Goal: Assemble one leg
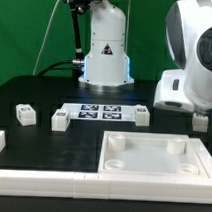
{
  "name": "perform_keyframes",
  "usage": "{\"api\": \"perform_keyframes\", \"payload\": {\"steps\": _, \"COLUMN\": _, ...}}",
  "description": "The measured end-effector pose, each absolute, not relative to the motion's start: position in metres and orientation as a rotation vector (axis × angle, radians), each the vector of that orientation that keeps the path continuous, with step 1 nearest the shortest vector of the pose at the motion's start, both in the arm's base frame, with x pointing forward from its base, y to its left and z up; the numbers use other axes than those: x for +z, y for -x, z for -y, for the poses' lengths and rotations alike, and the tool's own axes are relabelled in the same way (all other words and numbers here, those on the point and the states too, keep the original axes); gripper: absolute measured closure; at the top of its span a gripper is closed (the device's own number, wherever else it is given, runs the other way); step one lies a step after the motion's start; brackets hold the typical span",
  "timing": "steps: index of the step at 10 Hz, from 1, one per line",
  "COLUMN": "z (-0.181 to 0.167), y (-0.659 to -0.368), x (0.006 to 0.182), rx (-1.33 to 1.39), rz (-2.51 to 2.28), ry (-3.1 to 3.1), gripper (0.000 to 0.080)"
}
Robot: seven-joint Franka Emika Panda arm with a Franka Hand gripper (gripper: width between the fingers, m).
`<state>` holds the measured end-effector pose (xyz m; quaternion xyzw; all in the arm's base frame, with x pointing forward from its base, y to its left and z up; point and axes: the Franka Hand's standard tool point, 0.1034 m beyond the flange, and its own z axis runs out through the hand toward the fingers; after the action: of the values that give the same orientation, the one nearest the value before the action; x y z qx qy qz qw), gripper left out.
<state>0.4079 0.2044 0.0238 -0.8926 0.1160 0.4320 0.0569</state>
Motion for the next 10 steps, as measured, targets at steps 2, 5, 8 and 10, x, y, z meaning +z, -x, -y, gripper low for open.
{"api": "perform_keyframes", "payload": {"steps": 2, "z": -0.214, "y": -0.395, "x": 0.012, "rx": 1.248, "rz": -0.328, "ry": 2.73, "gripper": 0.0151}}
{"api": "perform_keyframes", "payload": {"steps": 5, "z": -0.215, "y": -0.379, "x": 0.005, "rx": 1.2, "rz": -0.326, "ry": 2.757, "gripper": 0.0151}}
{"api": "perform_keyframes", "payload": {"steps": 8, "z": -0.213, "y": -0.378, "x": 0.004, "rx": 1.206, "rz": -0.332, "ry": 2.756, "gripper": 0.0151}}
{"api": "perform_keyframes", "payload": {"steps": 10, "z": -0.213, "y": -0.378, "x": 0.004, "rx": 1.206, "rz": -0.332, "ry": 2.756, "gripper": 0.0412}}
